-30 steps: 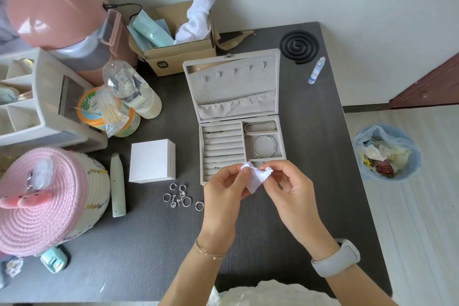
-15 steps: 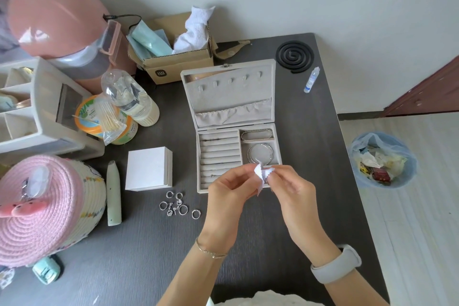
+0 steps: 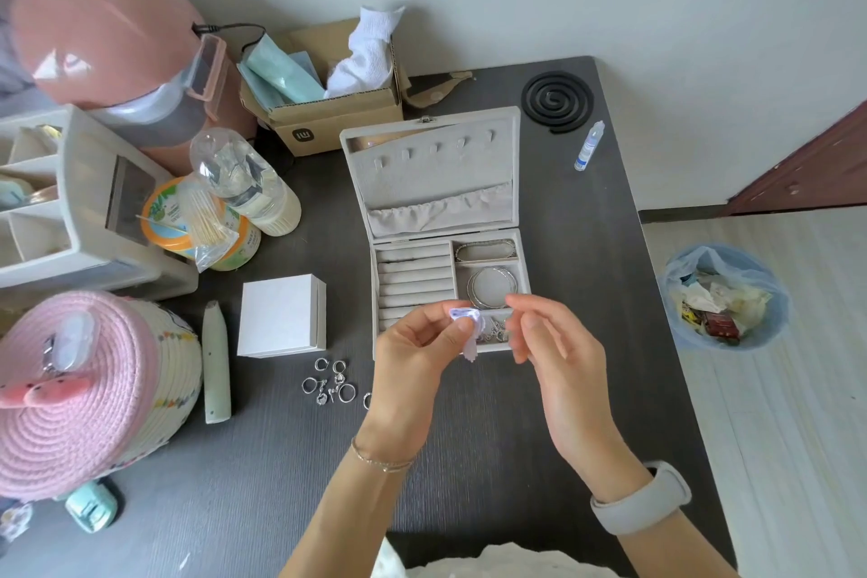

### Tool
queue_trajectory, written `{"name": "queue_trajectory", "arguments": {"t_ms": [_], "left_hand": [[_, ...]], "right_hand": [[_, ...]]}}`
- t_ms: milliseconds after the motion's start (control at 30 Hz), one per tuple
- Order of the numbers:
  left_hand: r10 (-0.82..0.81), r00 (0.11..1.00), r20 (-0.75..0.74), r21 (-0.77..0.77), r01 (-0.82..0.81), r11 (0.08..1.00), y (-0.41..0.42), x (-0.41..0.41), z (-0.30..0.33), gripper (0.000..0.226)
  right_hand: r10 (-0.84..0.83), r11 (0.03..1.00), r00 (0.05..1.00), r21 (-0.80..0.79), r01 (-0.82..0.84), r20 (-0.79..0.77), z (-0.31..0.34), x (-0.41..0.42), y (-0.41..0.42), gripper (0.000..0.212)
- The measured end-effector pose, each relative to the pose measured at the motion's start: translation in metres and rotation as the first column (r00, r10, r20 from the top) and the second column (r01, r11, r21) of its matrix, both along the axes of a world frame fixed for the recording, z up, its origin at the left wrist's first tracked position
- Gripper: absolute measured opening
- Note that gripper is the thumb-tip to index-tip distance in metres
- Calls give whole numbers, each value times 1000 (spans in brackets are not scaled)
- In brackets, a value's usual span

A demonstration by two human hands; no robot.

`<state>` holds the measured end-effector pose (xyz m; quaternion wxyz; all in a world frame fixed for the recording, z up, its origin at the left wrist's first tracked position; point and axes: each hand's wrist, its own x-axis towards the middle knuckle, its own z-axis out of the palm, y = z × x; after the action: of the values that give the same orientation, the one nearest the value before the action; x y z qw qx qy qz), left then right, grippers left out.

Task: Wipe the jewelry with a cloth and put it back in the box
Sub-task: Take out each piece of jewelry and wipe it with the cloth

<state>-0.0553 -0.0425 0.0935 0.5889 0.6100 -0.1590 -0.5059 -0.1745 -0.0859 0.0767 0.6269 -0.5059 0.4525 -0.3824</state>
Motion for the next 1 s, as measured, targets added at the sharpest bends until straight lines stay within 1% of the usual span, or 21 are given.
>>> {"name": "queue_trajectory", "arguments": {"t_ms": [67, 133, 200, 233, 267, 300, 367, 433, 500, 600, 667, 733, 800, 867, 933, 1000], "left_hand": [[-8, 1000, 17, 7, 7, 1000, 0, 1, 0, 15], [-8, 1000, 21, -2, 8, 1000, 1, 1, 1, 19], [1, 1000, 13, -4, -1, 1000, 1, 1, 2, 13], [3, 1000, 2, -3, -3, 1000, 1, 1, 4, 8], [7, 1000, -1, -5, -7, 1000, 1, 0, 3, 7], [11, 1000, -7, -9, -11, 1000, 2, 0, 3, 10], [26, 1000, 15, -11, -25, 1000, 2, -1, 3, 7], [49, 998, 42, -6, -49, 999, 2, -2, 2, 5], [57, 997, 43, -12, -57, 998, 3, -3, 2, 3], [46, 998, 50, -8, -45, 999, 5, -3, 2, 9], [54, 991, 120, 7, -55, 998, 6, -3, 4, 11], [46, 966, 254, 12, -50, 999, 6, -3, 5, 13], [10, 930, 366, 12, -16, 1000, 5, -5, 7, 14], [-23, 915, 403, 16, 18, 1000, 6, -6, 8, 15], [-27, 926, 378, 17, 22, 1000, 7, -6, 7, 18], [5, 953, 304, 24, -13, 1000, 10, -5, 4, 17]], "right_hand": [[-7, 999, 999, -52, 5, -39, 1, 0, -1, 14], [6, 990, 996, -143, -18, -86, 1, 0, -1, 12], [43, 963, 992, -261, -72, -115, 0, 1, 1, 9], [61, 947, 991, -306, -96, -122, 0, 2, 2, 10], [74, 933, 989, -341, -114, -130, 0, 3, 3, 11], [81, 921, 986, -367, -129, -143, -1, 3, 4, 11], [84, 914, 981, -379, -146, -176, 0, 5, 5, 9], [84, 938, 978, -316, -142, -191, 1, 7, 7, 9], [101, 962, 979, -235, -141, -175, 1, 8, 6, 9], [115, 962, 974, -222, -158, -194, 1, 6, 3, 16], [132, 961, 966, -211, -181, -224, 2, 6, 3, 22], [143, 965, 958, -179, -191, -248, 3, 7, 5, 23], [133, 983, 967, -96, -157, -216, 4, 9, 5, 12], [105, 994, 978, 10, -105, -181, 6, 11, 4, 5], [88, 989, 990, 129, -74, -106, 5, 11, 1, 2], [66, 965, 998, 251, -68, 15, 6, 9, -1, 6]]}}
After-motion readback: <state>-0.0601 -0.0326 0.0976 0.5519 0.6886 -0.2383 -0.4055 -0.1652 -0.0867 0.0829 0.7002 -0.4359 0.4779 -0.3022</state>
